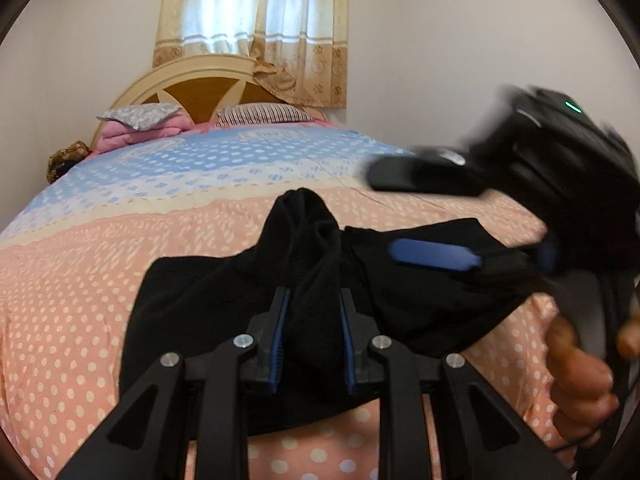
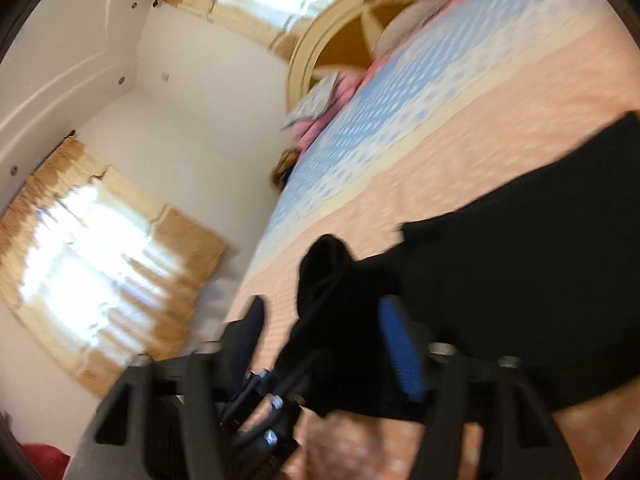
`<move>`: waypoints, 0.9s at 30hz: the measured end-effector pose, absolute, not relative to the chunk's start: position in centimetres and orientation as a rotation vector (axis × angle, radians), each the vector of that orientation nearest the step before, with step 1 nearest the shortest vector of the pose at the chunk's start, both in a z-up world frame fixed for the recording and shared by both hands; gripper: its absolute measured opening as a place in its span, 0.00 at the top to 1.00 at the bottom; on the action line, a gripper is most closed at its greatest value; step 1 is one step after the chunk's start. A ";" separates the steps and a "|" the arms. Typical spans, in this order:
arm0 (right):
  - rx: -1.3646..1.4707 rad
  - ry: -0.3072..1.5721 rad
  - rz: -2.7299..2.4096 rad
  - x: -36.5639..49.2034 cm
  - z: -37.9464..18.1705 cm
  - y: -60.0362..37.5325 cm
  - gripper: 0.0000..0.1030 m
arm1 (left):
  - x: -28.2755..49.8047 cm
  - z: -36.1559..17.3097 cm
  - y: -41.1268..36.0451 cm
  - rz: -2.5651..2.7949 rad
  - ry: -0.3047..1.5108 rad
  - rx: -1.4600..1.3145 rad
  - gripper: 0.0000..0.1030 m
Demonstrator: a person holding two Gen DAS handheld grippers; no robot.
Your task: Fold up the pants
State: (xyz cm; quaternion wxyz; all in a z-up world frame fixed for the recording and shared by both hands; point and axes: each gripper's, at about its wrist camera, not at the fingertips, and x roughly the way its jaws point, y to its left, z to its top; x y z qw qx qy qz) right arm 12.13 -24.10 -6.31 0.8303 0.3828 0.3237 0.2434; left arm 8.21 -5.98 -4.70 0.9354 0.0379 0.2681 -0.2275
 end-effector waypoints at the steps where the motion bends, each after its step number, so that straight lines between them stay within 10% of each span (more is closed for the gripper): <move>1: 0.801 0.709 0.524 13.0 -6.2 -23.5 0.28 | 7.9 -5.0 -6.1 -0.462 0.544 0.088 0.76; 9: 0.654 0.956 0.596 17.6 -8.0 -18.0 0.28 | 6.8 -6.8 -7.5 -0.470 0.536 0.194 0.76; 11: 0.615 0.965 0.558 17.6 -8.6 -17.8 0.46 | 6.5 -7.0 -7.8 -0.471 0.538 0.216 0.71; 12: 0.600 0.979 0.537 17.8 -8.9 -17.8 0.77 | 6.3 -7.0 -7.8 -0.478 0.538 0.222 0.69; 22: 0.507 0.856 0.534 16.3 -5.2 -19.6 0.81 | 4.5 -3.6 -9.8 -0.548 0.448 0.226 0.67; 27: 0.529 0.795 0.549 15.3 -1.9 -26.1 0.81 | 3.6 -1.1 -11.1 -0.697 0.461 0.169 0.37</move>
